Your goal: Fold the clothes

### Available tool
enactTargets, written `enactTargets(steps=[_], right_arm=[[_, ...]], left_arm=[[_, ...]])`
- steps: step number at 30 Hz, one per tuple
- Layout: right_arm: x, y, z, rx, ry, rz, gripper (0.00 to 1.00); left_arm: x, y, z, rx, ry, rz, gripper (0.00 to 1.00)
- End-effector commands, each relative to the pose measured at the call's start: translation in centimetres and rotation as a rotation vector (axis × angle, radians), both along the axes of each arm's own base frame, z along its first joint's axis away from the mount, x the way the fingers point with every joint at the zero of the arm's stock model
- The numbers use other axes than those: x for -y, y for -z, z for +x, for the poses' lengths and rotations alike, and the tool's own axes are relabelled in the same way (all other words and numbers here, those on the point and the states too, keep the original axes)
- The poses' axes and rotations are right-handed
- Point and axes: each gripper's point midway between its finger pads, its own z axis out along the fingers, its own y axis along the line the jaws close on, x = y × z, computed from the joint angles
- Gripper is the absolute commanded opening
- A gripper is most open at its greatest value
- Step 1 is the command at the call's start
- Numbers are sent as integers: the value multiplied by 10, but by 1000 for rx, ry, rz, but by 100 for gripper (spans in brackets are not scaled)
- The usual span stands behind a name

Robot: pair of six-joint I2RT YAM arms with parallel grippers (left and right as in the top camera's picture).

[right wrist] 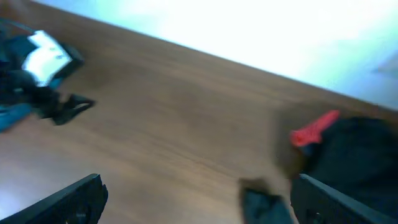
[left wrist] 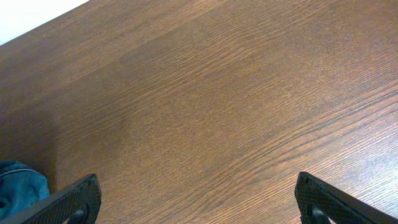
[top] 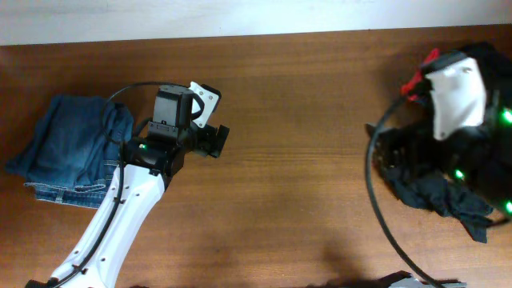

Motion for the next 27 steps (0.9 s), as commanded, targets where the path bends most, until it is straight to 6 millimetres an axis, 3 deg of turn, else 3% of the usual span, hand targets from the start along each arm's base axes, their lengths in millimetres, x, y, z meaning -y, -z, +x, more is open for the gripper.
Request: enactTargets(steps=[1, 7, 11, 15, 18, 20, 21, 23, 27], right_arm=[[29, -25, -29, 141, 52, -80, 99], [59, -44, -77, 267, 129, -77, 99], [70, -28, -90, 232, 174, -91, 99], [77, -3, -85, 204, 245, -92, 99], [85, 34, -71, 209, 317, -96, 99], [87, 68, -62, 204, 338, -88, 99], [86, 100, -58, 183, 339, -78, 99], [82, 142, -54, 151, 325, -60, 99], [71, 211, -44, 135, 276, -15, 99]], left_arm=[[0, -4, 3, 14, 6, 15, 99], [0, -4, 3, 14, 6, 16, 99], [0, -4, 3, 14, 6, 15, 99], [0, -4, 3, 14, 6, 15, 99], [0, -4, 3, 14, 6, 15, 99], [0, -4, 3, 14, 6, 15, 99], [0, -4, 3, 14, 6, 15, 99], [0, -4, 3, 14, 6, 15, 99], [0, -4, 3, 14, 6, 15, 99]])
